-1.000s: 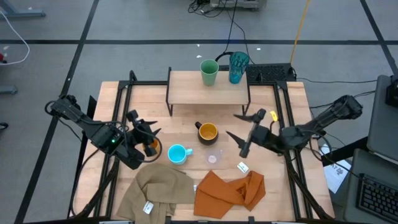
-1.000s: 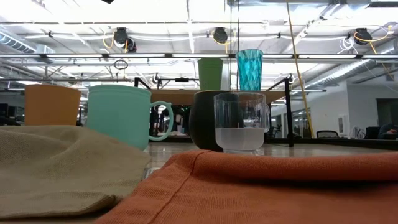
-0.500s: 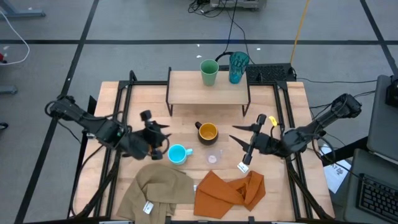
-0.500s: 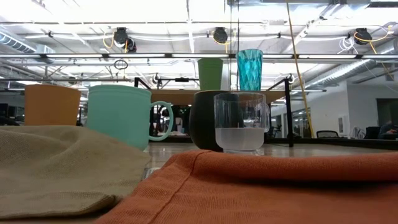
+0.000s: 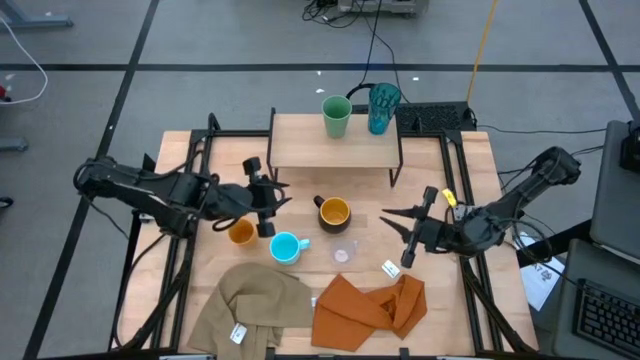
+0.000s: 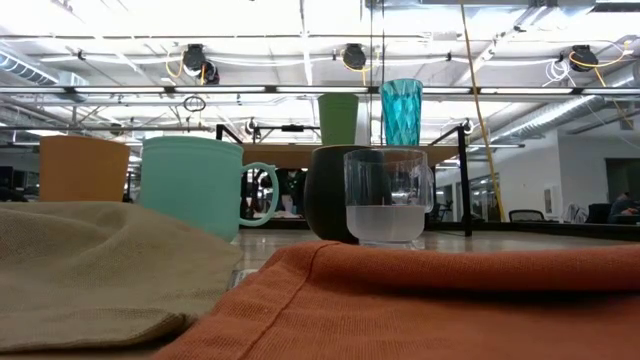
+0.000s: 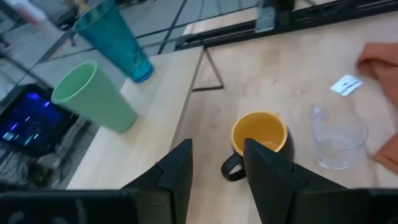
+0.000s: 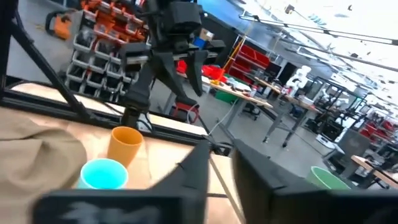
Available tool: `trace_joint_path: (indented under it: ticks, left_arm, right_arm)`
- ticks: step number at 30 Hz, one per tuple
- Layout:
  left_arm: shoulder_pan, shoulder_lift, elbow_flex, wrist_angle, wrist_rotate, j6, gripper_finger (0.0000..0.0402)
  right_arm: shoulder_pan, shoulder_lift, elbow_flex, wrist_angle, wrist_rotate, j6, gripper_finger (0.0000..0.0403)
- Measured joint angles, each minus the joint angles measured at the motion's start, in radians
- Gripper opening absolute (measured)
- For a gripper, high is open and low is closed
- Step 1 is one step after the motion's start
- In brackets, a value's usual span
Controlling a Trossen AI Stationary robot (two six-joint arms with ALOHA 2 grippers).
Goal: Stack small to large cups/mugs on shelf
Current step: Put the black mug on the shelf
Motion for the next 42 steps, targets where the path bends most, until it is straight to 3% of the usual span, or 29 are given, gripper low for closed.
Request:
trace_joint_path:
  ticks: [3,9,17,23,26,34,42]
  left_arm:
    - [0.025,0.008,0.000,0.055,0.062,0.052,0.0143]
    - [0.075,0.025,0.001,0.146,0.177,0.104,0.0143]
    - [0.182,0.163,0.000,0.161,0.515,0.184,0.0143]
    - [0.224,0.252,0.000,0.167,0.533,0.226,0.0143]
    - [0.244,0.291,0.000,0.166,0.625,0.225,0.0143]
    - [0.253,0.338,0.000,0.186,0.688,0.259,0.0145]
    - [0.255,0.337,0.000,0.193,0.698,0.251,0.0211]
  right_arm:
    - [0.027,-0.027,0.000,-0.046,0.018,-0.016,0.0009]
    - [0.050,-0.060,-0.022,-0.046,0.018,-0.010,0.0009]
    - [0.054,-0.107,-0.108,-0.041,0.013,0.028,0.0001]
    - [0.054,-0.126,-0.154,-0.023,0.011,0.052,0.0000]
    - [0.054,-0.127,-0.169,-0.024,0.000,0.055,0.0001]
    - [0.054,-0.127,-0.180,-0.031,-0.043,0.078,0.0039]
    - [0.054,-0.127,-0.180,-0.031,-0.043,0.075,0.0069]
